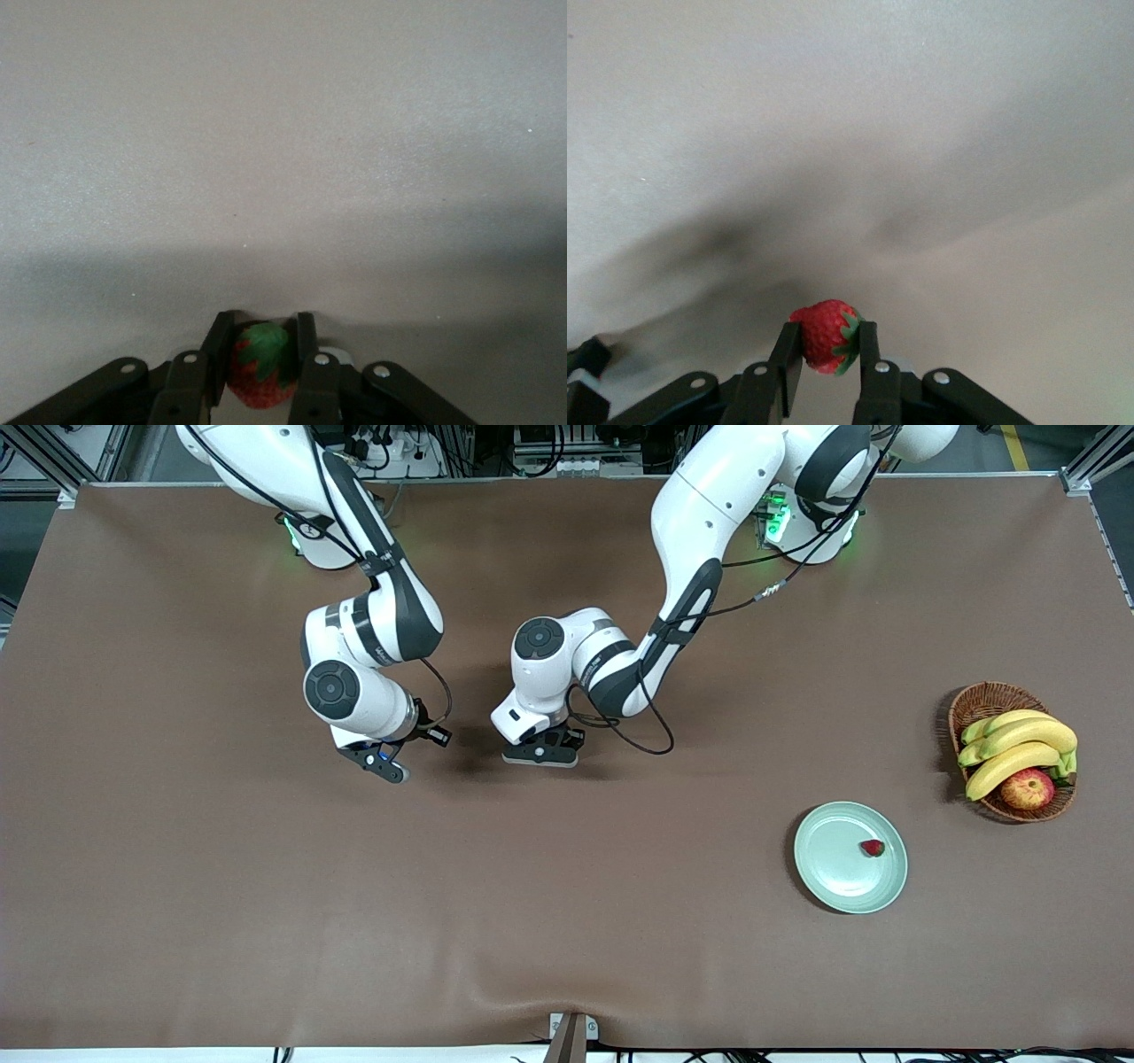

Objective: Collect all strawberries into plate

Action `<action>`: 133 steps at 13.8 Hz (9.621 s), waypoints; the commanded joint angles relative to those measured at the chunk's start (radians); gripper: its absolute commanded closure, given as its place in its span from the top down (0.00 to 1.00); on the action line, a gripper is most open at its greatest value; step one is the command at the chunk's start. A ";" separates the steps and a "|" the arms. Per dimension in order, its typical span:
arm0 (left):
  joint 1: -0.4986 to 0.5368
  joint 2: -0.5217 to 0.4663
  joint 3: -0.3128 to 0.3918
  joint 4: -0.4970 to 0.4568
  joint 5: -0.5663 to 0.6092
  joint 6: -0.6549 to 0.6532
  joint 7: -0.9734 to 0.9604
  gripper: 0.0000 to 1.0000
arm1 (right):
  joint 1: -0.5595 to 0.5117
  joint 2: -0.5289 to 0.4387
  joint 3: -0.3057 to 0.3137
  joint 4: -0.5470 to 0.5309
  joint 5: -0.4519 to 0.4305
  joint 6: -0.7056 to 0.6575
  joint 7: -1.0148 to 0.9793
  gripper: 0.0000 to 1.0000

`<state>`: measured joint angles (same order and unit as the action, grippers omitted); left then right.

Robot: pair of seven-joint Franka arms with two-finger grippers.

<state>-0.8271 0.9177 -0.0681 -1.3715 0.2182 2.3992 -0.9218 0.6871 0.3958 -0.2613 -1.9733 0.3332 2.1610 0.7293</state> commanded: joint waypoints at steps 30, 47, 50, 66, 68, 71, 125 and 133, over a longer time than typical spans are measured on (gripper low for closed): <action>0.773 -0.145 0.004 -0.129 -0.050 -0.124 0.469 0.39 | 0.216 0.357 0.082 0.406 0.087 0.146 0.539 0.00; 0.685 -0.235 -0.238 -0.132 -0.056 -0.235 0.217 1.00 | 0.033 0.330 0.073 0.660 0.070 -0.216 0.516 1.00; 0.579 -0.221 -0.242 -0.127 -0.060 -0.232 0.024 1.00 | -0.021 0.313 0.073 0.665 0.032 -0.216 0.452 1.00; 0.223 -0.051 -0.228 -0.080 -0.062 -0.028 -0.413 1.00 | -0.477 0.063 0.145 0.663 -0.048 -0.550 -0.097 1.00; 0.221 -0.049 -0.228 -0.080 -0.060 -0.028 -0.411 1.00 | -0.541 0.022 0.168 0.662 -0.091 -0.608 -0.201 1.00; 0.221 -0.045 -0.228 -0.080 -0.053 -0.028 -0.408 0.96 | -0.558 -0.075 0.168 0.653 -0.201 -0.674 -0.377 1.00; 0.974 -0.775 -0.283 -0.172 -0.134 -0.715 0.580 1.00 | -0.750 -0.399 0.275 0.461 -0.355 -0.630 -0.648 1.00; 0.747 -0.933 0.019 -0.155 -0.197 -0.928 0.847 1.00 | -0.753 -0.399 0.274 0.461 -0.355 -0.630 -0.649 1.00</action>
<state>-0.0613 0.0072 -0.0600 -1.5055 0.0386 1.4867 -0.0937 -0.0682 -0.0101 0.0154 -1.5292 -0.0038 1.5382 0.0875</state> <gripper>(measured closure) 0.000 0.000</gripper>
